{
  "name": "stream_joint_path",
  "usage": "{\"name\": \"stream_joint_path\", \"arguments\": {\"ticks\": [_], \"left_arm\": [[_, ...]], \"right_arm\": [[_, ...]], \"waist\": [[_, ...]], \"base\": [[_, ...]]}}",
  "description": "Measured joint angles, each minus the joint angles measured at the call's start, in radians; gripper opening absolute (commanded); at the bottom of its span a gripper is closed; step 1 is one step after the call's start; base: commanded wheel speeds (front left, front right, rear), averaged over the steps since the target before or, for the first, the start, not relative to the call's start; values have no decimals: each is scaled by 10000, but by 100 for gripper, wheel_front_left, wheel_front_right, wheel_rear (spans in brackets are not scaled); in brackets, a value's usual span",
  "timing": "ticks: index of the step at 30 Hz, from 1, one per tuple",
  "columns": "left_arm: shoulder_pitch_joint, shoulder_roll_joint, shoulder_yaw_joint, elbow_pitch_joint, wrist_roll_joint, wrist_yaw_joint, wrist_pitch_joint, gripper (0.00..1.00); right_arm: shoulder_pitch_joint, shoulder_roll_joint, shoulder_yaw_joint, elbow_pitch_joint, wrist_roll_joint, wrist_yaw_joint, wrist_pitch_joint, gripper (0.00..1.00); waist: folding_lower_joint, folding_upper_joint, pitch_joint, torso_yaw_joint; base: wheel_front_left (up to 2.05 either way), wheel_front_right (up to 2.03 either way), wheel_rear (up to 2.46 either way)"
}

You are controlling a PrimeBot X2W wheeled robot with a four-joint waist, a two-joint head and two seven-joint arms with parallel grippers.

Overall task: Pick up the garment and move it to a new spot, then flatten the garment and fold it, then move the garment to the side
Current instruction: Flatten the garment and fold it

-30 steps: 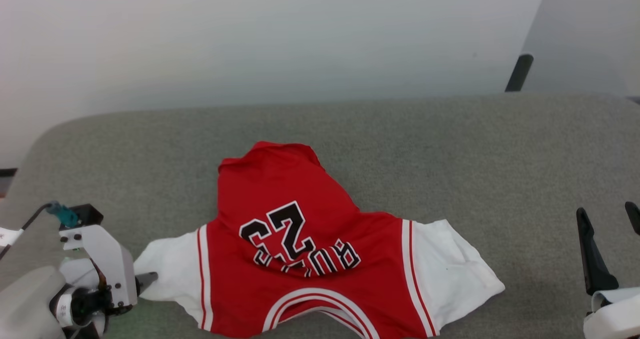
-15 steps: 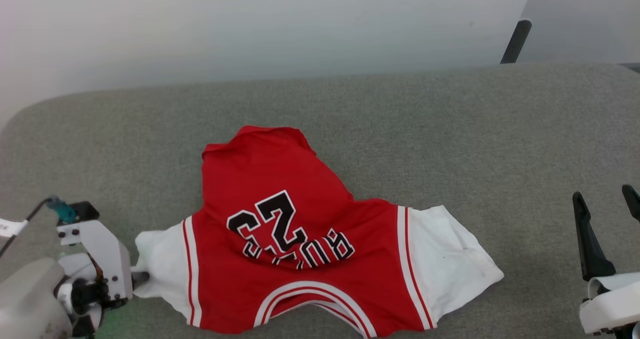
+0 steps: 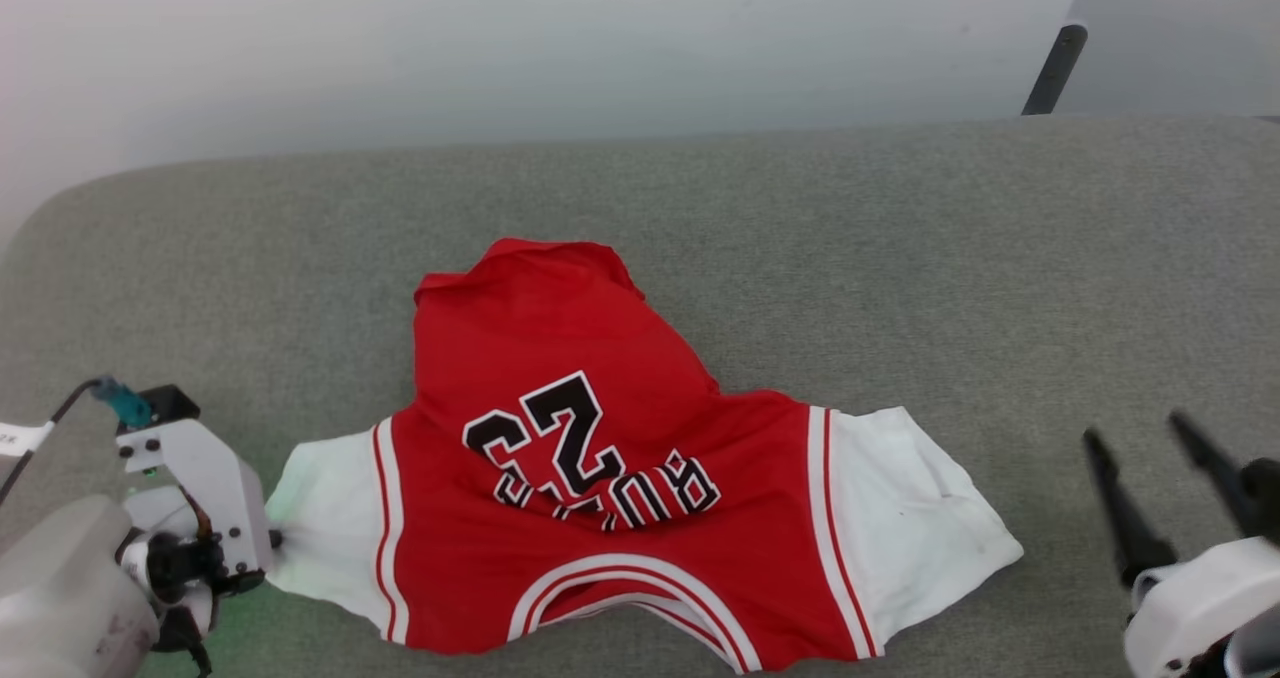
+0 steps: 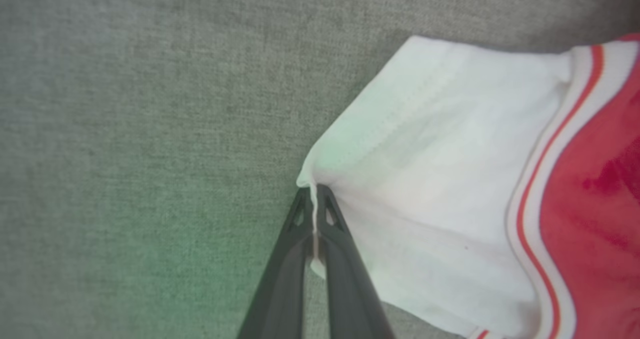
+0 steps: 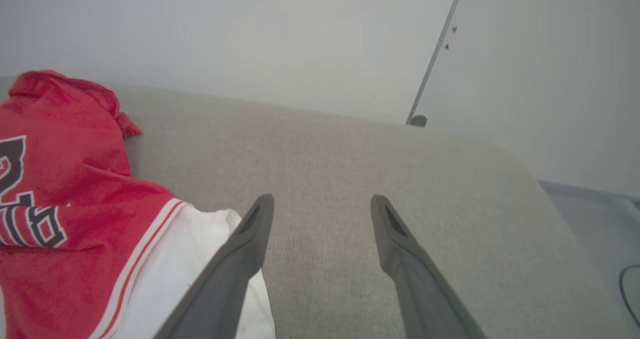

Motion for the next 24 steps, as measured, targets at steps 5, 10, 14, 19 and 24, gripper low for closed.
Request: {"name": "stream_joint_path", "arguments": {"ticks": [5,10,14,19,24], "left_arm": [[-237,-209,-6,259,58,-176,0,0],[-495,-405,-2,430,146,-339,10,0],[-701,-548,-6,518,194,-426,-4,0],[-907,-686,-10,627,263,-529,-65,0],[-1035,-773,-10,777,301,-623,-102,0]], "right_arm": [[21,-311,520,667,1039,0,1501,100],[-75,-504,819,1429,1839,0,2546,100],[-303,-612,963,1992,2217,0,3045,100],[-717,-552,1131,2683,2562,0,3336,100],[-1270,-656,1517,3409,2894,-4,3756,32]], "waist": [[-1,0,133,143],[-1,0,357,304],[0,0,544,440],[-1,0,729,585],[0,0,831,644]], "base": [[0,0,0],[0,0,0],[0,0,0],[0,0,0],[0,0,0]]}}
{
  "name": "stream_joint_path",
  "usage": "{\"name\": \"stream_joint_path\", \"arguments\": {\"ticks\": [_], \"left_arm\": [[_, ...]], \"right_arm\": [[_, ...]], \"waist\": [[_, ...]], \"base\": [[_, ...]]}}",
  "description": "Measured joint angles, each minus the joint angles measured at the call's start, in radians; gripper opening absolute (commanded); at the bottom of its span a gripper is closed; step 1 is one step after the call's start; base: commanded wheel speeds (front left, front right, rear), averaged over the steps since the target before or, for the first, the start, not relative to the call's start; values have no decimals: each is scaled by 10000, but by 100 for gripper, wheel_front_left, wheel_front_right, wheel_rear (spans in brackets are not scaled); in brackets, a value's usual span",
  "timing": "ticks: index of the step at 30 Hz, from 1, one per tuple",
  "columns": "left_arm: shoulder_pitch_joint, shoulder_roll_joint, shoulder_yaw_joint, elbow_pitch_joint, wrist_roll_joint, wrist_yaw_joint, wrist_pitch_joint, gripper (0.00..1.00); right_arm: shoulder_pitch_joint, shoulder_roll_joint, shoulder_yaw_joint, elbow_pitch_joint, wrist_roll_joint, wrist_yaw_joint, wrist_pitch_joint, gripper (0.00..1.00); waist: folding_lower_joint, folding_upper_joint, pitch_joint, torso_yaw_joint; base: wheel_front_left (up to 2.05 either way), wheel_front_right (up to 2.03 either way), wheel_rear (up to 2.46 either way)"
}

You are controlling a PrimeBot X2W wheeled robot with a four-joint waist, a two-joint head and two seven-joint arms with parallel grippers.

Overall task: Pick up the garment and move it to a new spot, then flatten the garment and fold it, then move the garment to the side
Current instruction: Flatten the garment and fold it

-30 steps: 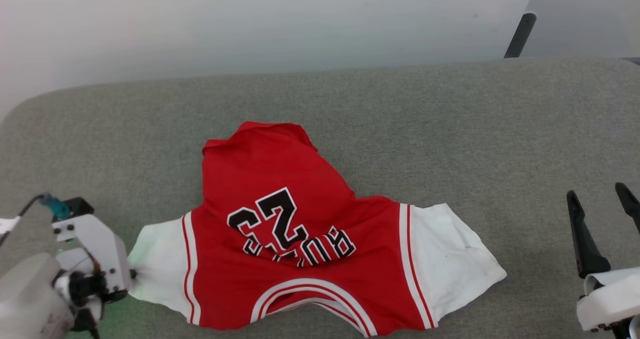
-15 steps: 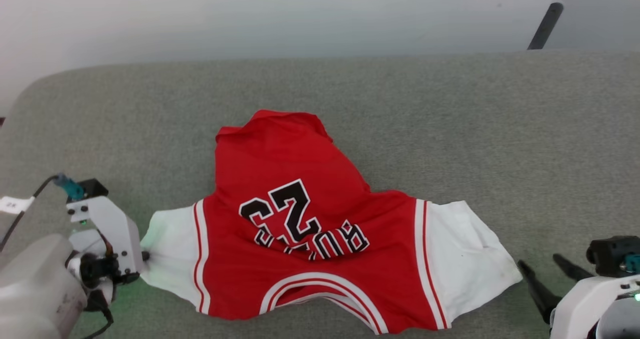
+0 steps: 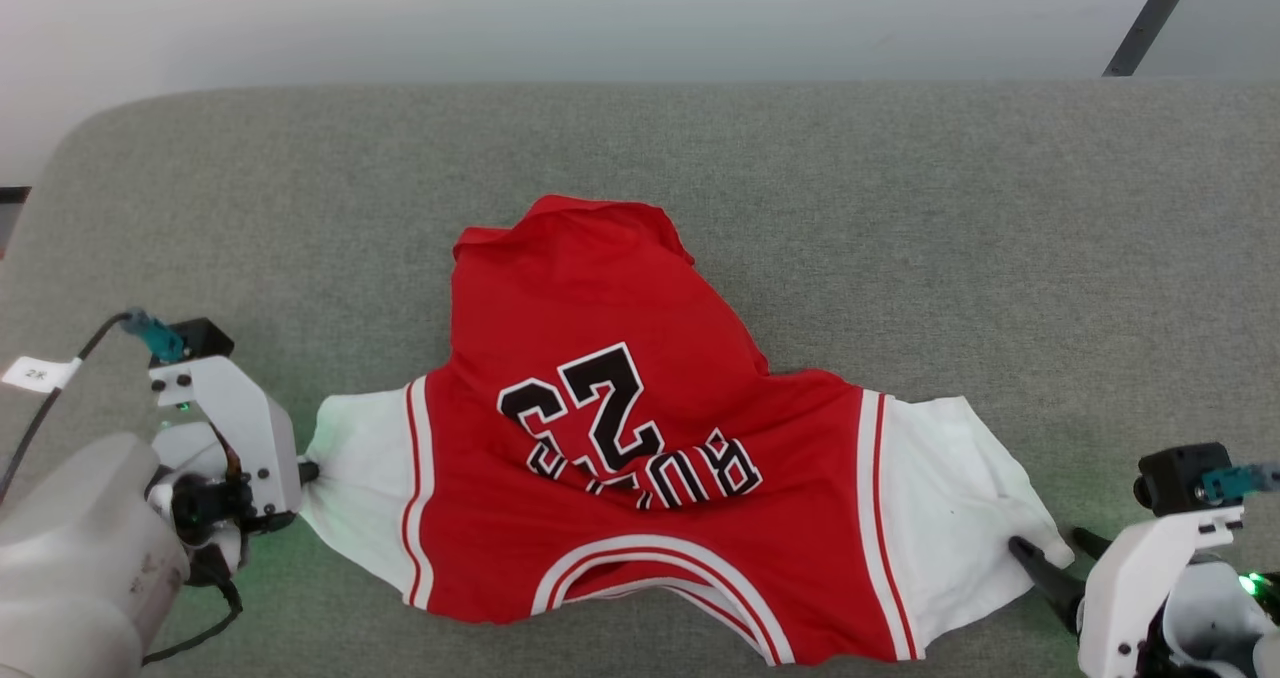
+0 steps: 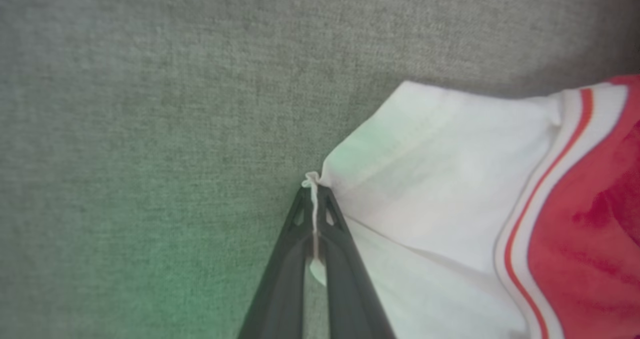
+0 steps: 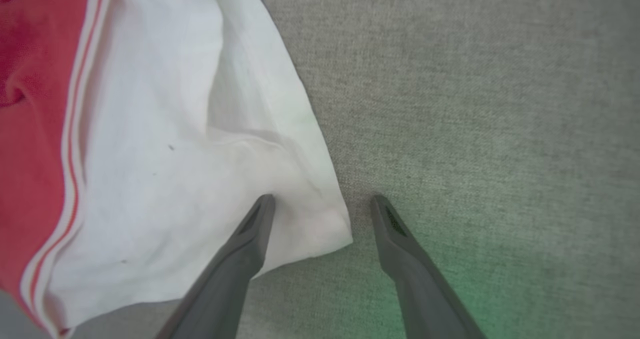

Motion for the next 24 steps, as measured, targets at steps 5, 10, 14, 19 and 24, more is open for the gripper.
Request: {"name": "stream_joint_path", "arguments": {"ticks": [5,10,14,19,24], "left_arm": [[-134,-86,36,155,-17,-77,150,0],[-423,-171,-61,226,21,-79,635,0],[-808,-395,-232,48,153,-79,1174,0],[-1706,-422,-353,-267,470,-79,1457,0],[-2615,-489,-408,-533,748,-77,1553,0]], "right_arm": [[-578,-115,194,462,740,-6,581,0],[-1207,-343,282,458,1375,-6,1467,0],[-1868,-594,203,63,1929,-4,1981,0],[-2917,-930,190,-259,2226,-4,2261,0],[-4259,-965,399,-56,2270,-6,2199,0]], "waist": [[1,0,21,-9],[0,0,-195,-6],[0,0,-545,33],[0,0,-1117,122],[0,0,-1745,202]], "base": [[0,0,0],[0,0,0],[0,0,0],[0,0,0],[0,0,0]]}}
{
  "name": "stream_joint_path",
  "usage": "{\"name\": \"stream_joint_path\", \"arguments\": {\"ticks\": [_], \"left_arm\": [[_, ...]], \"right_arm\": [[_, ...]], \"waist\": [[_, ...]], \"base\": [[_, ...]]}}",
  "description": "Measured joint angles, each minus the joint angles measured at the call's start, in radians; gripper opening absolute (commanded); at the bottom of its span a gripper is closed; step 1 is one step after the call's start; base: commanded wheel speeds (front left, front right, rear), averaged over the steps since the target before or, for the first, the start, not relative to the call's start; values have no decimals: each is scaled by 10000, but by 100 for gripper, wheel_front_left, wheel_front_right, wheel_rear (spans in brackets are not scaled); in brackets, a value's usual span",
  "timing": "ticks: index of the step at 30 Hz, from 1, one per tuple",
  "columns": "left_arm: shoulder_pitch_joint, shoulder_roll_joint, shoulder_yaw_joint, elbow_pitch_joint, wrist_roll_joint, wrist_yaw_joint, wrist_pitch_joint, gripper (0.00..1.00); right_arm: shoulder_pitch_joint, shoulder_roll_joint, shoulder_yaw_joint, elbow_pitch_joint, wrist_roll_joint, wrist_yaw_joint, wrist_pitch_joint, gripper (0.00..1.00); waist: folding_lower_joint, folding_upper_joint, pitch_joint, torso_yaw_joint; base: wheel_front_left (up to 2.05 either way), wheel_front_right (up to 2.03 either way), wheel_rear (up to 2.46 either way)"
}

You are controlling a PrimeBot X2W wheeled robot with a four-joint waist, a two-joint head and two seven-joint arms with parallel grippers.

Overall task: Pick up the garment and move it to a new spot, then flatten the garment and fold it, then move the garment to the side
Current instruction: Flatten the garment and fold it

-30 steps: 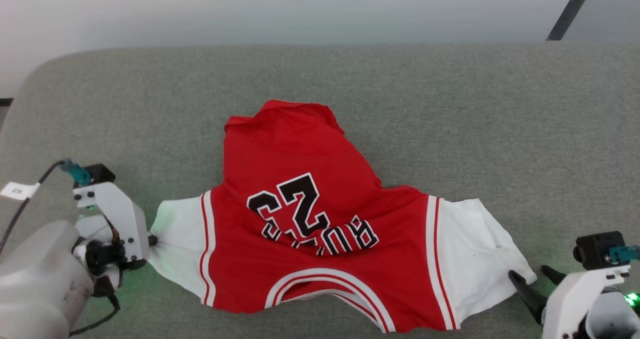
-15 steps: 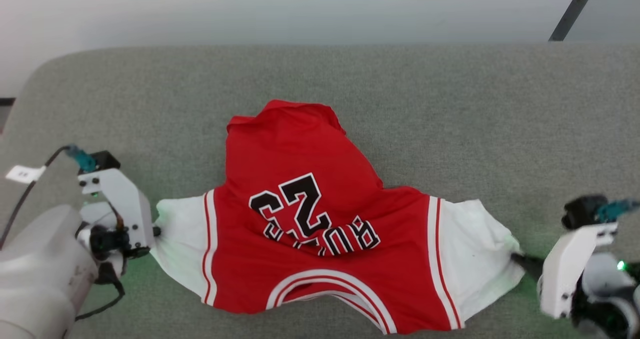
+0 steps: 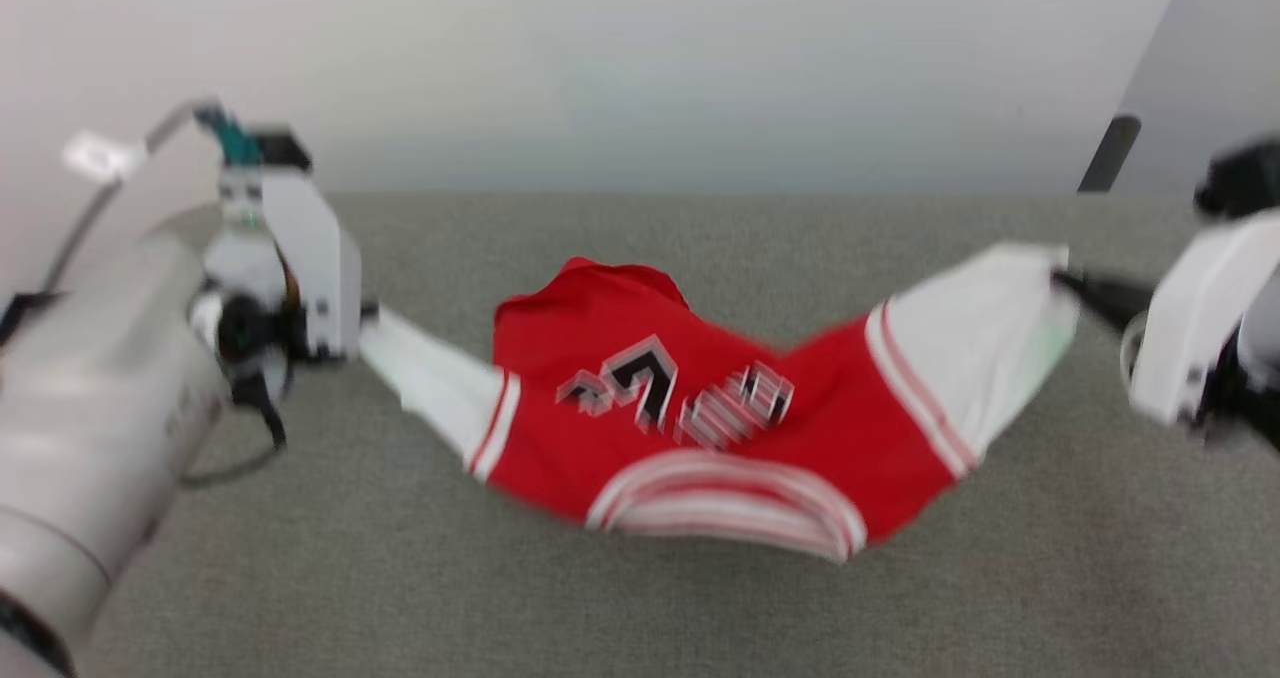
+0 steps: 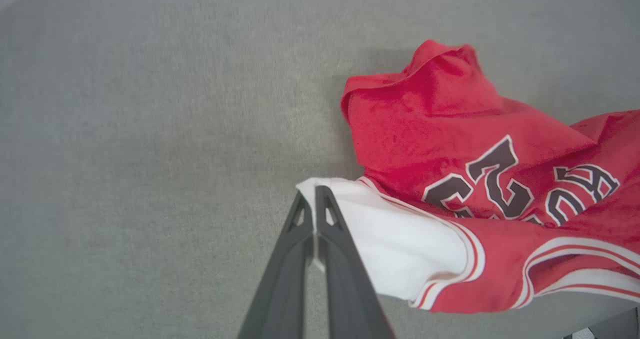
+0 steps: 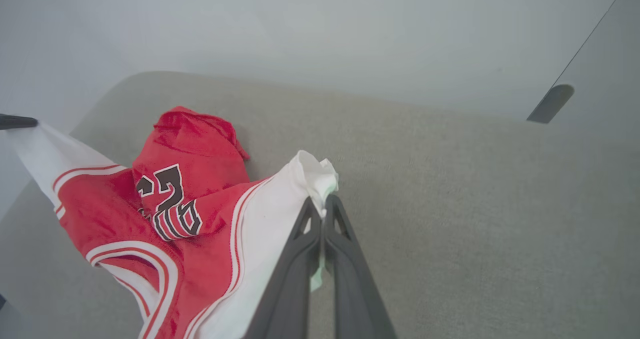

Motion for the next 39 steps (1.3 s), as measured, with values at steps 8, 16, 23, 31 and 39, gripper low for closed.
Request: {"name": "stream_joint_path", "arguments": {"ticks": [8,16,23,31,39], "left_arm": [[-1951,-23,111,-88,571,13,-389,0],[-3476,-222,374,332,911,-88,-1126,0],[-4454,-303,554,903,1116,-213,-1862,0],[-5102,-334,583,1319,1317,-339,-2393,0],[-5649,-330,587,1519,1413,-353,-2763,0]], "right_arm": [[-2757,-29,529,1388,-357,2,-1440,0],[-5406,148,882,3693,-920,2,-3402,0],[-7125,270,1137,5507,-1559,2,-5522,0],[-8166,276,1651,7012,-1814,2,-6847,0],[-8863,234,2506,7448,-1532,2,-7425,0]], "waist": [[0,0,-674,68],[0,0,-818,-2],[0,0,-753,-147],[0,0,-585,-233],[0,0,74,-325]], "base": [[0,0,0],[0,0,0],[0,0,0],[0,0,0],[0,0,0]]}}
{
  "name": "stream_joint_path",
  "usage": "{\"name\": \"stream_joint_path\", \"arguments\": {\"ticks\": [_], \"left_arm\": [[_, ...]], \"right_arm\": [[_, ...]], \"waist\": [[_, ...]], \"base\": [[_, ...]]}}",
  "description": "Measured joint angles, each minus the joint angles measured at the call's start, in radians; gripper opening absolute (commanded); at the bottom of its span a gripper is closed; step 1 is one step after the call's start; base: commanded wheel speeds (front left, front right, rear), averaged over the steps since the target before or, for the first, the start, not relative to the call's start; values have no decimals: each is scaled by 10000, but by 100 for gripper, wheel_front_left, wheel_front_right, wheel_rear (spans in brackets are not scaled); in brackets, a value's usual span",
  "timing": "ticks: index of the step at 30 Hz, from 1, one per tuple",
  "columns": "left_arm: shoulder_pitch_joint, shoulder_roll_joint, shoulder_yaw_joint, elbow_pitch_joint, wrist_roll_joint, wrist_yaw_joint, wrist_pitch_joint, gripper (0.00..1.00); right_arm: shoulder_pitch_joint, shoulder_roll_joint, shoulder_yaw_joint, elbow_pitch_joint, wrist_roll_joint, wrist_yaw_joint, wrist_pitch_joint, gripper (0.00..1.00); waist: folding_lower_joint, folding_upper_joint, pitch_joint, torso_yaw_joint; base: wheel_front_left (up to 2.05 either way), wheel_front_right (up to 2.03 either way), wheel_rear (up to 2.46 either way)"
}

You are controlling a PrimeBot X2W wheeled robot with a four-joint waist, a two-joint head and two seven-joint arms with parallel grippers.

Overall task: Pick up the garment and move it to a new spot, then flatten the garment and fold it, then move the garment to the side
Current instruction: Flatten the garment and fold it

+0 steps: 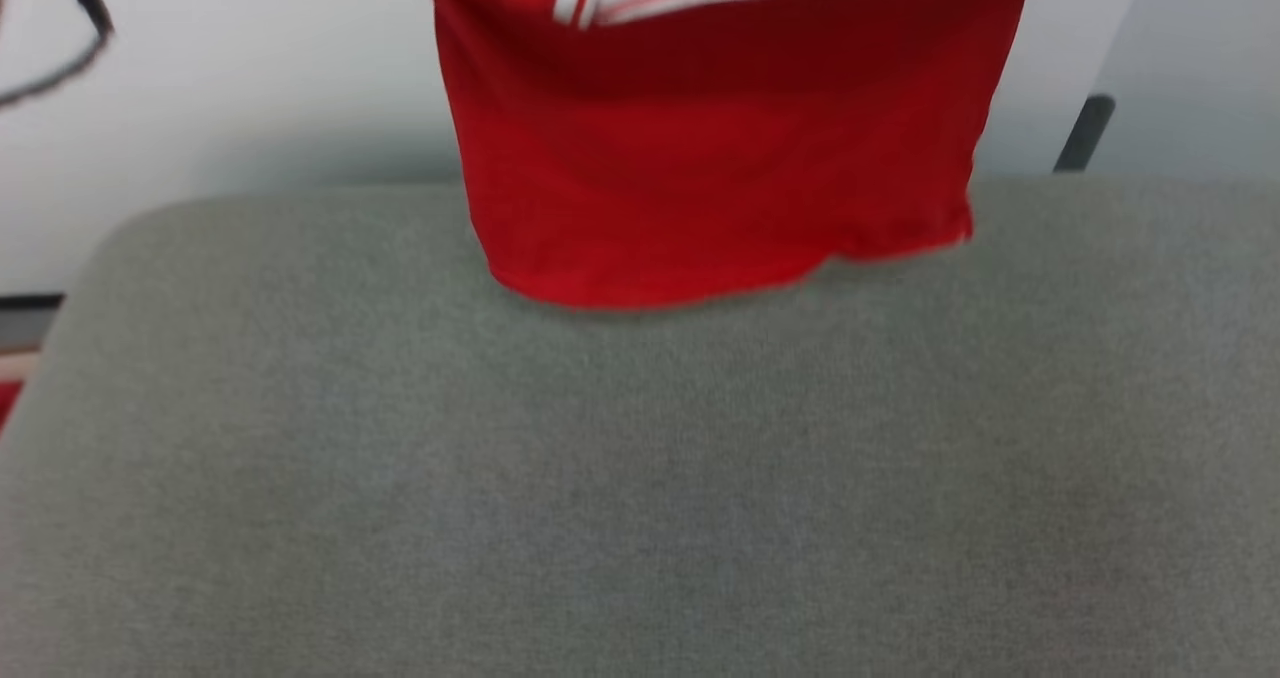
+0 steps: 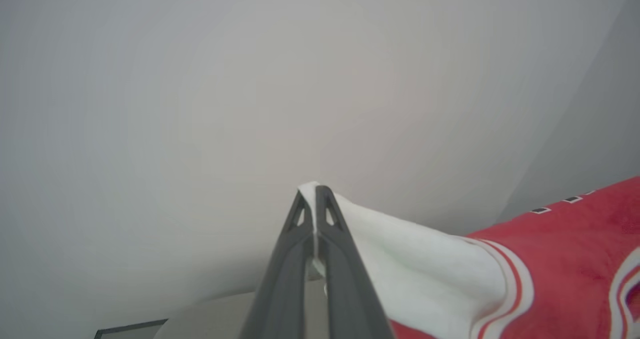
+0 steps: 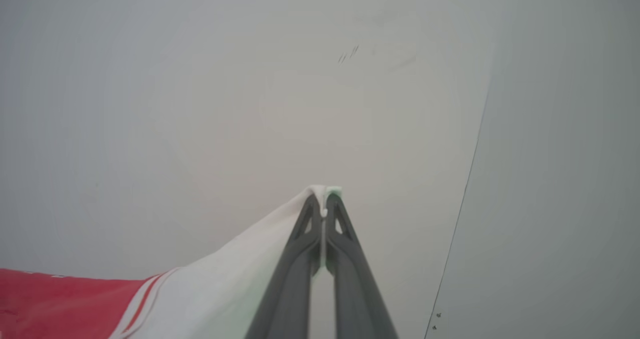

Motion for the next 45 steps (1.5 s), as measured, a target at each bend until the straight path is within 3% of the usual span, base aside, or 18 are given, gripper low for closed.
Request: {"name": "stream_joint_path", "arguments": {"ticks": [7,12,15,19,26,36,45], "left_arm": [[-1206,-316,27,27,374,-2,-1007,0],[-2264,-660,127,38,665,-4,-2184,0],[-2812,-899,228,86,803,-4,-2982,0],[-3365,-1289,489,115,800,-23,-3917,0],[-3627,-1570,663,201,679,-33,-4836,0],[-2683,-1544,546,426,391,-44,-4966,0],[-1327,-1570,345,493,67,-46,-4525,0]], "right_arm": [[-1232,-293,734,282,-723,2,-1733,0],[-2429,-512,435,1034,-2013,2,-3133,0],[-2961,-677,-217,959,-3053,4,-3244,0],[-3070,-826,-1576,-293,-4648,6,-3277,0],[-2324,-401,-3333,-1559,-6683,8,-3285,0],[-1429,316,-4201,-1287,-7210,8,-3283,0],[-381,180,-3768,-499,-6080,8,-3281,0]], "waist": [[0,0,1311,-77],[0,0,2496,-74],[0,0,3238,-36],[0,0,4220,85],[0,0,5795,438],[0,0,7233,973],[0,0,6785,1276]], "base": [[0,0,0],[0,0,0],[0,0,0],[0,0,0],[0,0,0],[0,0,0],[0,0,0]]}}
